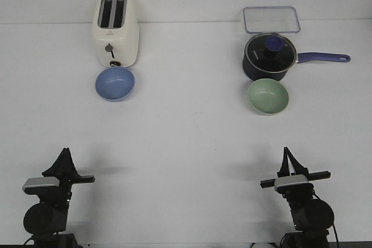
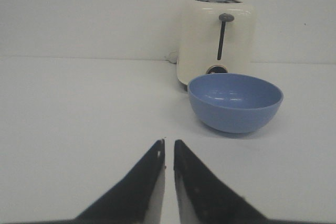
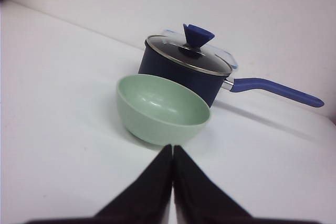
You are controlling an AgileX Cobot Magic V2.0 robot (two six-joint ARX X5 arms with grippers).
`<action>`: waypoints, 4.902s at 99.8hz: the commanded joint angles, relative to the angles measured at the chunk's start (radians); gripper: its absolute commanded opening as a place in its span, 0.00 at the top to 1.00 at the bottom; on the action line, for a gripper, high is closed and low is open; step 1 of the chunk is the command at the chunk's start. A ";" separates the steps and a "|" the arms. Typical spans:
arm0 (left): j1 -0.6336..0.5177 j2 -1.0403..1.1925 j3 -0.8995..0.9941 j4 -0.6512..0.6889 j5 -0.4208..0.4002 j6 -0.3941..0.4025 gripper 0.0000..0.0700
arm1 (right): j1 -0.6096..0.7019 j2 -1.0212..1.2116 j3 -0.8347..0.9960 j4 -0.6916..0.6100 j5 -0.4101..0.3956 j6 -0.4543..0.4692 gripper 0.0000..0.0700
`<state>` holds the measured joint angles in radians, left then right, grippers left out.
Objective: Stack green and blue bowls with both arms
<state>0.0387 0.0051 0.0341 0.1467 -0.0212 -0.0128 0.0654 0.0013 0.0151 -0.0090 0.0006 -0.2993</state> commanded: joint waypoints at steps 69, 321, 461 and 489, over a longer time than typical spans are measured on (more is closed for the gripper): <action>0.000 -0.001 -0.020 0.012 0.002 0.004 0.98 | 0.000 0.000 -0.002 0.024 -0.002 -0.004 1.00; 0.000 -0.001 -0.020 0.012 0.003 0.004 0.98 | -0.215 1.553 1.237 -0.473 -0.325 0.481 1.00; 0.000 -0.001 -0.004 0.016 0.002 -0.407 0.98 | 0.452 1.252 0.730 -0.403 -0.184 0.578 0.54; 0.000 0.018 0.087 -0.043 0.024 -0.530 0.98 | 0.367 1.033 0.752 -0.419 -0.184 0.557 0.54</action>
<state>0.0387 0.0109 0.0788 0.1097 -0.0120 -0.5140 0.4458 1.0725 0.7528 -0.4244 -0.1829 0.2695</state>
